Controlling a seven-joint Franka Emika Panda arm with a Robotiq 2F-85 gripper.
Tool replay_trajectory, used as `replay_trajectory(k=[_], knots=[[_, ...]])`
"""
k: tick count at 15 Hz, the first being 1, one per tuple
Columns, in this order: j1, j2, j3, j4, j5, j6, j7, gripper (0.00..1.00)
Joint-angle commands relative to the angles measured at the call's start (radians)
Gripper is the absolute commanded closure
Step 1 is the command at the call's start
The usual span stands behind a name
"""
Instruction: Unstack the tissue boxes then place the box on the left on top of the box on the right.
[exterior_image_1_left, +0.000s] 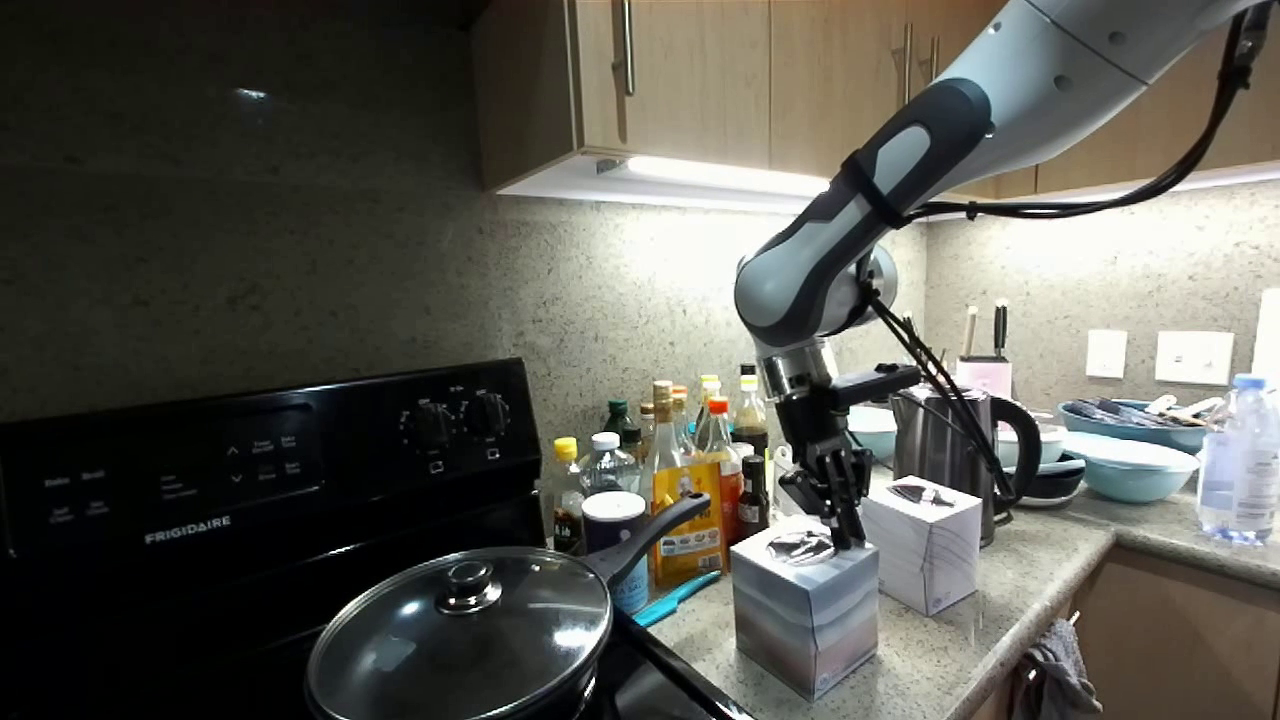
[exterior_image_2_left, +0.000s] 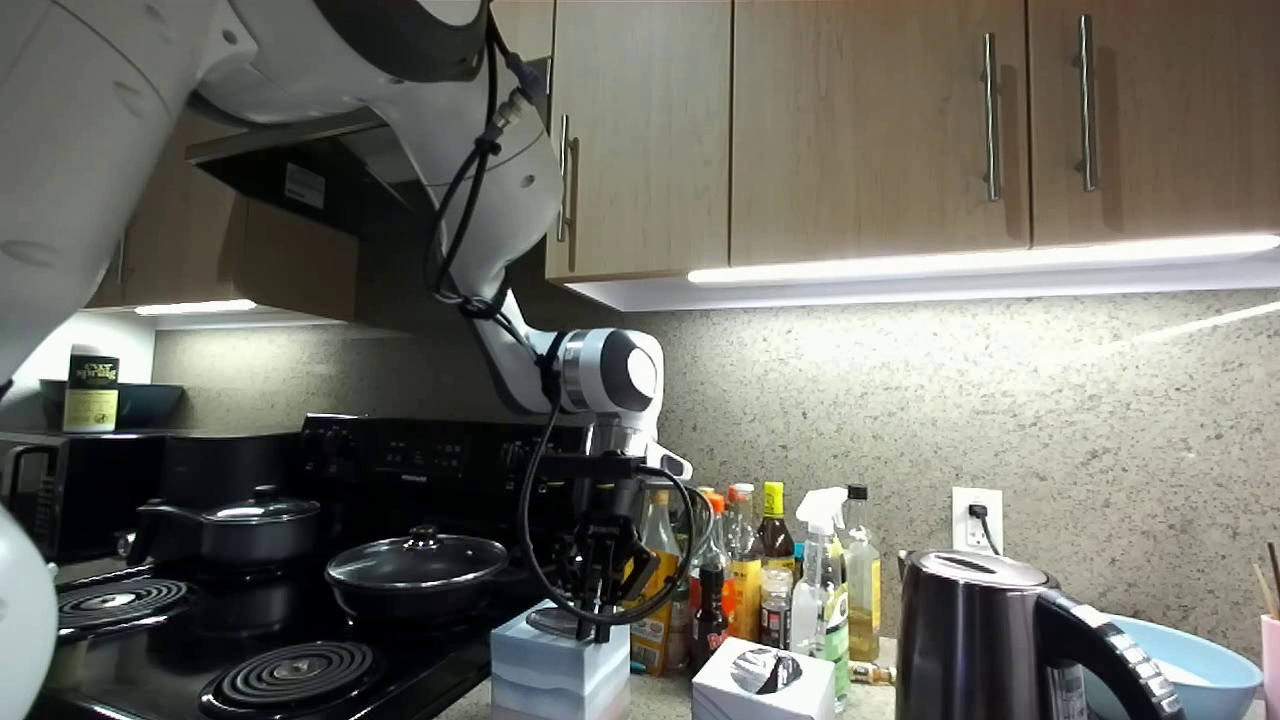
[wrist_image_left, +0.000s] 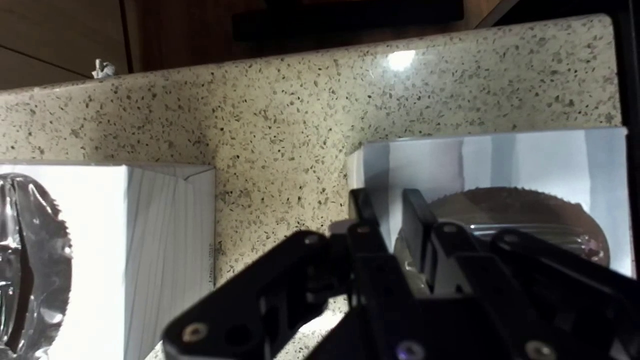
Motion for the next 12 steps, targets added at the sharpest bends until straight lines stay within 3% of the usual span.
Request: replay_trajectory(k=[1,9,12], knots=[[-0.009,-0.039,0.000,-0.009,0.006,-0.029,-0.035,0.55],[-0.009,-0.030,0.001,0.001,0.002,-0.002,-0.070,0.05],[-0.005,-0.012,0.001,0.010,-0.011,0.000,-0.064,0.00]])
